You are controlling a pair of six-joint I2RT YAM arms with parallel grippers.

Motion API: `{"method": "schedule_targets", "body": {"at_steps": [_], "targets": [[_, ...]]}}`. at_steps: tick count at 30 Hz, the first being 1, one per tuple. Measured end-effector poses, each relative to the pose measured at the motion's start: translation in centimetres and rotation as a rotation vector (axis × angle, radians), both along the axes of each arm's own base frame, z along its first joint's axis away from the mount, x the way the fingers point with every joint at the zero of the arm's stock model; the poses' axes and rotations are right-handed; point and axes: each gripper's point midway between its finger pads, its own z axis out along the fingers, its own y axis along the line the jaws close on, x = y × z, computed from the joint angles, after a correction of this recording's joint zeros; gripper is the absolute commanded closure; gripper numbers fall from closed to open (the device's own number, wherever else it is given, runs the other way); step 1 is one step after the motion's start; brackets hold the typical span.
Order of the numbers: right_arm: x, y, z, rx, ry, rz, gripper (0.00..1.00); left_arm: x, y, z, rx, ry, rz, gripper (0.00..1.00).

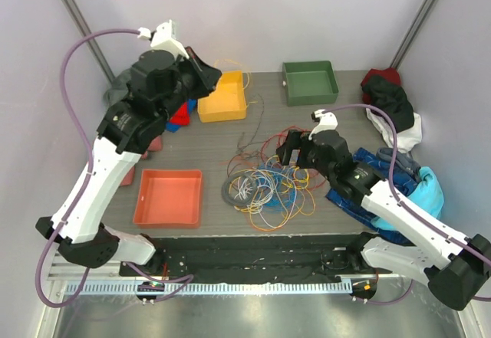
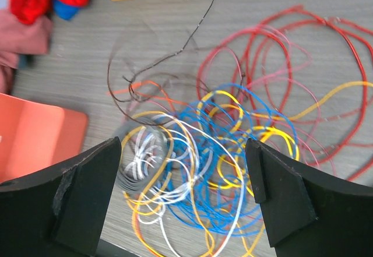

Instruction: Untangle the cables

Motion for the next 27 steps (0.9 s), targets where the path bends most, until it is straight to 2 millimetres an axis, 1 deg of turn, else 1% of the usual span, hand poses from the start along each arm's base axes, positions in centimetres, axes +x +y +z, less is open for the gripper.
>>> {"method": "schedule_targets", "body": {"at_steps": [3,6,9,11,13,14,16,17,18,19,20,23,27], "targets": [[0.2,0.7,2.0,0.039,-0.035,0.020,0.03,-0.6,0.3,3.6,-0.018,-0.070,-0.014,0.99],[0.3,1.1,3.3,0.067,-0.061,0.034,0.03,-1.0,0.6,6.0,-0.026,-0.122,-0.023,0.99],[0.4,1.5,4.9,0.097,-0.090,0.049,0.04,-1.1,0.8,7.2,-0.017,-0.146,-0.025,0.99],[0.5,1.8,5.7,0.113,-0.106,0.055,0.04,-1.0,0.8,7.0,-0.009,-0.142,-0.024,0.99],[0.5,1.9,6.2,0.127,-0.117,0.060,0.04,-0.7,0.7,5.9,0.011,-0.119,-0.021,0.99],[0.4,1.8,6.2,0.130,-0.119,0.060,0.04,-0.4,0.6,5.0,0.025,-0.102,-0.015,0.99],[0.1,1.6,6.3,0.139,-0.126,0.059,0.04,0.2,0.5,2.4,0.066,-0.050,-0.001,0.99],[-0.2,1.4,6.2,0.142,-0.128,0.058,0.04,0.6,0.5,0.7,0.092,-0.019,0.011,0.99],[-0.4,1.2,6.0,0.144,-0.130,0.056,0.04,1.1,0.5,-1.3,0.126,0.022,0.022,0.99],[-0.7,0.9,5.9,0.145,-0.132,0.053,0.04,1.4,0.6,-2.6,0.147,0.048,0.031,0.99],[-1.0,0.6,5.6,0.144,-0.132,0.050,0.04,1.9,0.6,-4.6,0.179,0.091,0.043,1.00],[-1.9,-0.3,4.7,0.140,-0.127,0.039,0.04,3.7,1.2,-8.2,0.229,0.171,0.083,1.00],[-2.8,-1.4,3.6,0.136,-0.123,0.018,0.04,6.6,2.9,-11.2,0.243,0.244,0.157,1.00]]}}
